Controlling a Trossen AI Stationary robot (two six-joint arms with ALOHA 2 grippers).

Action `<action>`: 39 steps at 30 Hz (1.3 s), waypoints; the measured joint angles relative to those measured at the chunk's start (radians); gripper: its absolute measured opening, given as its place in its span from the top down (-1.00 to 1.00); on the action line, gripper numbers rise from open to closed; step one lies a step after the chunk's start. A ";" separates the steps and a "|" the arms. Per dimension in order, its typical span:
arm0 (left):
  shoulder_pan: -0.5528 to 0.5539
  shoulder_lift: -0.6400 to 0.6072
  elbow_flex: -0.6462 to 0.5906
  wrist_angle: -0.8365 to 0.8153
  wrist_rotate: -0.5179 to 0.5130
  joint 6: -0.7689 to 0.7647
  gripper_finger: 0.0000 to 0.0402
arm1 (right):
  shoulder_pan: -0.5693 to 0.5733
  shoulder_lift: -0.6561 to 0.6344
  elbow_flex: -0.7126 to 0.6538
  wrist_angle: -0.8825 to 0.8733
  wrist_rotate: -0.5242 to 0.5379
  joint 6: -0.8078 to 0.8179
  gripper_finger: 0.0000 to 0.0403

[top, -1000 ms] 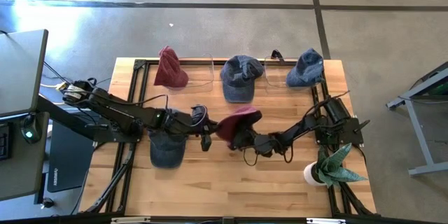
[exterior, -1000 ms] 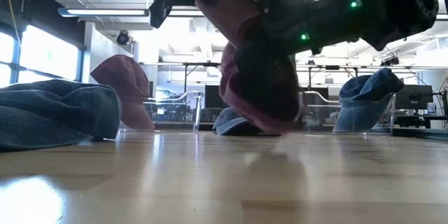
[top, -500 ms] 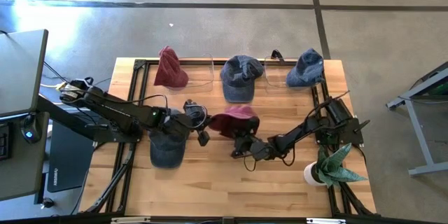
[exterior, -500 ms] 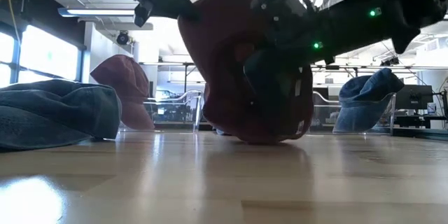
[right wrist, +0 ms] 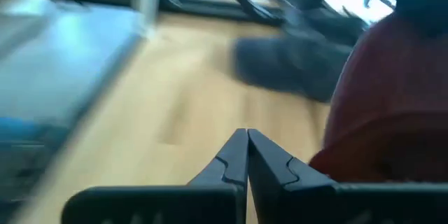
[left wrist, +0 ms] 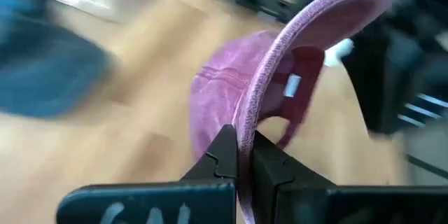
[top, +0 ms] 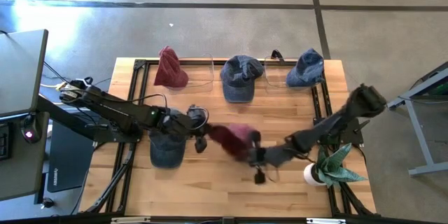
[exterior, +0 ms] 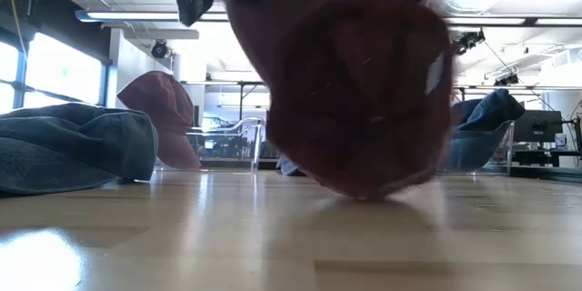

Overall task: Pick & Place hat
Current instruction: Put the red cap into the left transparent bin

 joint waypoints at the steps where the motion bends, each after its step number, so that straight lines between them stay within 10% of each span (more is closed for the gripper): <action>1: 0.000 0.000 0.012 -0.008 0.068 -0.015 1.00 | 0.033 -0.023 0.000 0.004 -0.008 -0.003 0.99; 6: 0.001 0.011 0.092 -0.009 0.328 -0.103 1.00 | 0.189 -0.135 0.001 0.021 0.019 -0.089 0.99; 17: 0.184 0.150 0.141 -0.189 0.422 -0.056 1.00 | 0.310 -0.203 0.001 -0.020 0.407 -0.154 0.98; 29: 0.554 0.274 0.212 -0.193 0.798 0.114 0.49 | 0.183 -0.182 0.001 -0.277 0.305 0.117 0.90; 39: 0.526 0.270 0.489 -0.577 0.568 0.285 0.31 | 0.035 -0.003 0.000 -0.213 -0.015 0.154 0.35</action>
